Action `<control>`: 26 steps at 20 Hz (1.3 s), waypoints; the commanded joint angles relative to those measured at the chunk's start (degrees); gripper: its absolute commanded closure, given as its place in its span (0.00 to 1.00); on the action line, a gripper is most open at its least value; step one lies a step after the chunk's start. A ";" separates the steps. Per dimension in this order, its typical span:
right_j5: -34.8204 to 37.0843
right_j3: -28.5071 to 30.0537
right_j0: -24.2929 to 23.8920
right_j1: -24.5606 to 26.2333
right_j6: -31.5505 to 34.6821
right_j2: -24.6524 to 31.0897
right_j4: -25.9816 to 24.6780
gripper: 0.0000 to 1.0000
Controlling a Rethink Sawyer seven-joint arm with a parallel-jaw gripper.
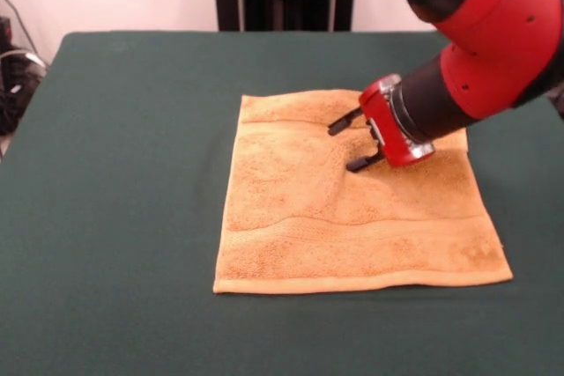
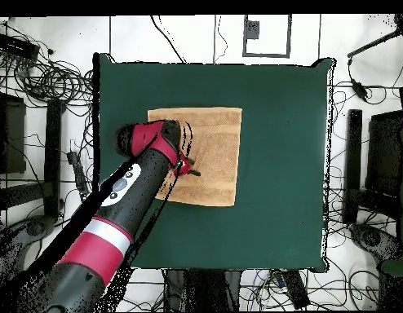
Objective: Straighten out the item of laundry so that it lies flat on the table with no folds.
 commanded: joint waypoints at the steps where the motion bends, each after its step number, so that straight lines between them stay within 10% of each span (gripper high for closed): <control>1: -2.85 -9.66 -2.85 7.09 23.56 2.93 6.55 0.00; 12: 7.97 -23.18 -6.94 9.03 26.66 -2.71 10.44 0.00; 26: 7.05 -17.72 -4.37 2.27 23.71 -0.90 8.08 0.00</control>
